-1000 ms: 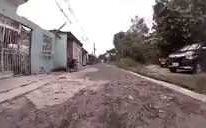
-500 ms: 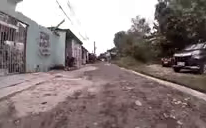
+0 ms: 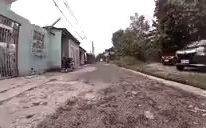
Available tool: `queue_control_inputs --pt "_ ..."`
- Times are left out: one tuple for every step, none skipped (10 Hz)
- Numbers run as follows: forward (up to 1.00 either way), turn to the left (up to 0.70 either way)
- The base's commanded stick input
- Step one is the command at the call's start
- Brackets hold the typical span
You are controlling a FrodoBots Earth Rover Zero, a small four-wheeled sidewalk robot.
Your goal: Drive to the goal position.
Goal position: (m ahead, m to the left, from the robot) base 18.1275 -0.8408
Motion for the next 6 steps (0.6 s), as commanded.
queue_control_inputs --pt "0.70 0.00" --pt "0.70 0.00" --pt "0.70 0.00" --pt "0.70 0.00" --pt "0.70 0.00" --pt "0.70 0.00"
